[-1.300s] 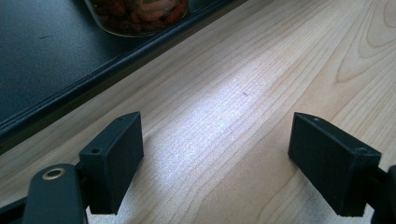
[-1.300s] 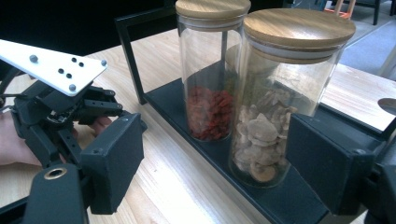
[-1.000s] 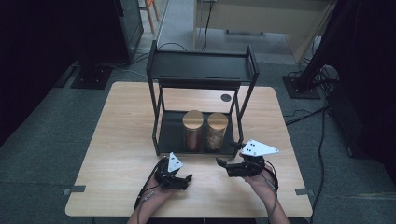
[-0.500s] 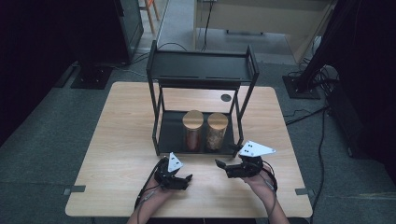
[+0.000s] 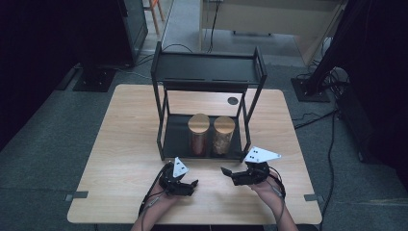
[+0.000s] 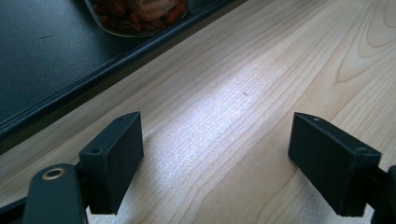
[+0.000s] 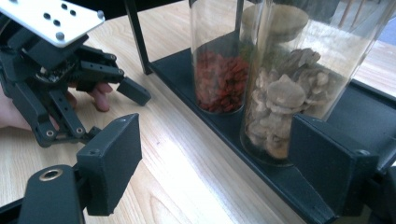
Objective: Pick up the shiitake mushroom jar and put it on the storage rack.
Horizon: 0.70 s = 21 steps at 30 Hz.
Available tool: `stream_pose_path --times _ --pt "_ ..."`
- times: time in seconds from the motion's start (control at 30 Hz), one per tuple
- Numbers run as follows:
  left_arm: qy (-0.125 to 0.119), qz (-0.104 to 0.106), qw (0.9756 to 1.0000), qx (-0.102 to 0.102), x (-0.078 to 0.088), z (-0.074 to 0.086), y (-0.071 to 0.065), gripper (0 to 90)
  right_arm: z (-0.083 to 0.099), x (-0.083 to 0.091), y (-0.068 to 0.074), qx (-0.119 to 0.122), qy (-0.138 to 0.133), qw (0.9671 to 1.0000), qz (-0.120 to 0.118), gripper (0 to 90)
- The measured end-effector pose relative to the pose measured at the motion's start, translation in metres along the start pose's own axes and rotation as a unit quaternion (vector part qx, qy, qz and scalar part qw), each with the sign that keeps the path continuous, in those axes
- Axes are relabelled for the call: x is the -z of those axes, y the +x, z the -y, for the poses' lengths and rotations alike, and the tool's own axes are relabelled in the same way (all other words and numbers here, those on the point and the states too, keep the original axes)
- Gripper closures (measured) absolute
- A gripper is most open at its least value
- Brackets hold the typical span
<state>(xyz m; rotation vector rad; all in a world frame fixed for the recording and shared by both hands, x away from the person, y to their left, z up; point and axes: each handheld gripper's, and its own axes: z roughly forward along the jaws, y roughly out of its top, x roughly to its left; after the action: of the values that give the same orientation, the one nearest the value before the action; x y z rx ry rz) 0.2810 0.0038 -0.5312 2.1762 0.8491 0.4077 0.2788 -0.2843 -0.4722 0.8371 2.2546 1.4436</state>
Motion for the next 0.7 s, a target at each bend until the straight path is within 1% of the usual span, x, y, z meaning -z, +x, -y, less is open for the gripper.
stream_pose_path --times 0.1,0.23,0.43,0.57,0.7 --pt "0.0 0.0 1.0 0.0 0.0 0.0 0.0 18.3 0.003 -0.002 -0.001 -0.003 0.001 1.0 -0.004 17.7" --pt "0.001 0.0 1.0 -0.002 0.0 0.0 0.0 18.3 0.007 -0.004 -0.002 -0.002 0.011 0.9999 -0.004 16.7" --pt "0.0 0.0 1.0 0.0 0.0 0.0 0.0 18.3 0.013 -0.006 -0.006 -0.019 0.014 0.9997 -0.01 16.2" --pt "0.002 0.0 1.0 -0.002 0.0 0.0 0.0 18.3 0.017 -0.007 -0.007 -0.026 0.016 0.9995 -0.013 16.2" --pt "0.001 0.0 1.0 -0.002 0.0 0.0 0.0 18.4 0.019 -0.011 -0.005 -0.019 0.022 0.9996 -0.007 16.2"
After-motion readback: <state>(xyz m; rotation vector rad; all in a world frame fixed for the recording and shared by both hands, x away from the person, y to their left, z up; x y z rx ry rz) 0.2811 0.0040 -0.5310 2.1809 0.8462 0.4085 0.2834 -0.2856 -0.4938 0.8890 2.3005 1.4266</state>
